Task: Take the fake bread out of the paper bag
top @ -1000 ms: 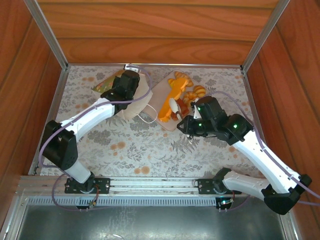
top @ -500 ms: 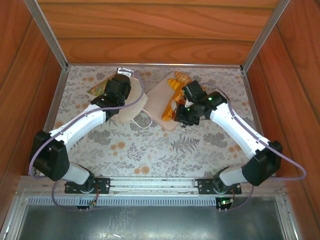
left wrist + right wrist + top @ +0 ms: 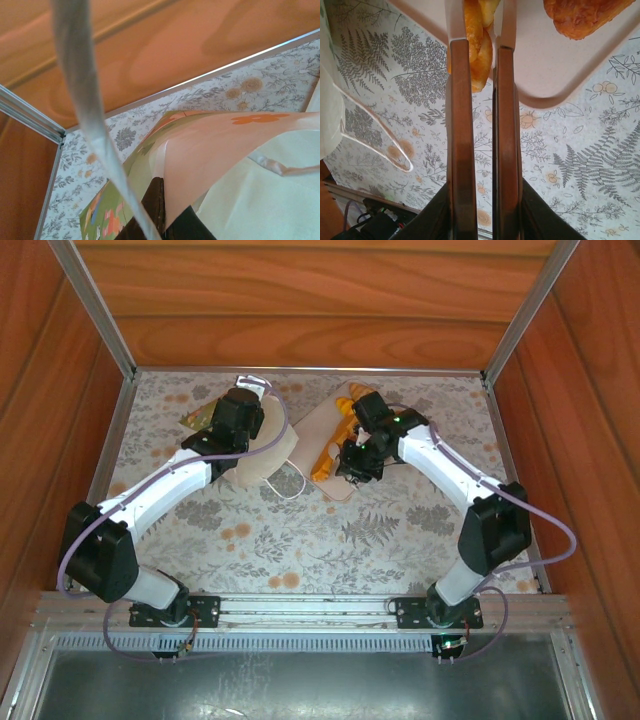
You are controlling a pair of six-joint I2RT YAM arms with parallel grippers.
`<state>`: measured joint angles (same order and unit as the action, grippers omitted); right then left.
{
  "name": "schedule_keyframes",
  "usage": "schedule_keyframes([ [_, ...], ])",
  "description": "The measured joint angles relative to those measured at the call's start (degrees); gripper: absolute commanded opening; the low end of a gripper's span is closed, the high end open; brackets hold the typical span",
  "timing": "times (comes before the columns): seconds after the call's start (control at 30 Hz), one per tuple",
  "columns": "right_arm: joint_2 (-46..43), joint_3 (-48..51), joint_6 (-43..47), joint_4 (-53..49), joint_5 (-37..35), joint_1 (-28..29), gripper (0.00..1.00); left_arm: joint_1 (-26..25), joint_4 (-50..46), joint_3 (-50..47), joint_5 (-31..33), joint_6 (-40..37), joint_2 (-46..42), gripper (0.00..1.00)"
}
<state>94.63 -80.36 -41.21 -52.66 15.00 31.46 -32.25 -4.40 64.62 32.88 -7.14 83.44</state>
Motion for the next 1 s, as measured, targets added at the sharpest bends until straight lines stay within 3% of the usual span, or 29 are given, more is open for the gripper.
schedule_keyframes([
  [0.33,4.1,-0.8,0.2,1.4,2.1,-1.9,0.34,0.0,0.2,0.0,-0.3,0.0,0.0,0.0],
  [0.67,4.2,-0.6,-0.8,5.8,5.4,-2.6,0.44,0.0,0.6,0.0,-0.2,-0.2,0.7,0.0],
  [1.0,6.6,-0.6,-2.3,11.4,10.3,-2.7,0.4,0.0,0.8,0.0,-0.2,-0.4,1.3,0.0],
])
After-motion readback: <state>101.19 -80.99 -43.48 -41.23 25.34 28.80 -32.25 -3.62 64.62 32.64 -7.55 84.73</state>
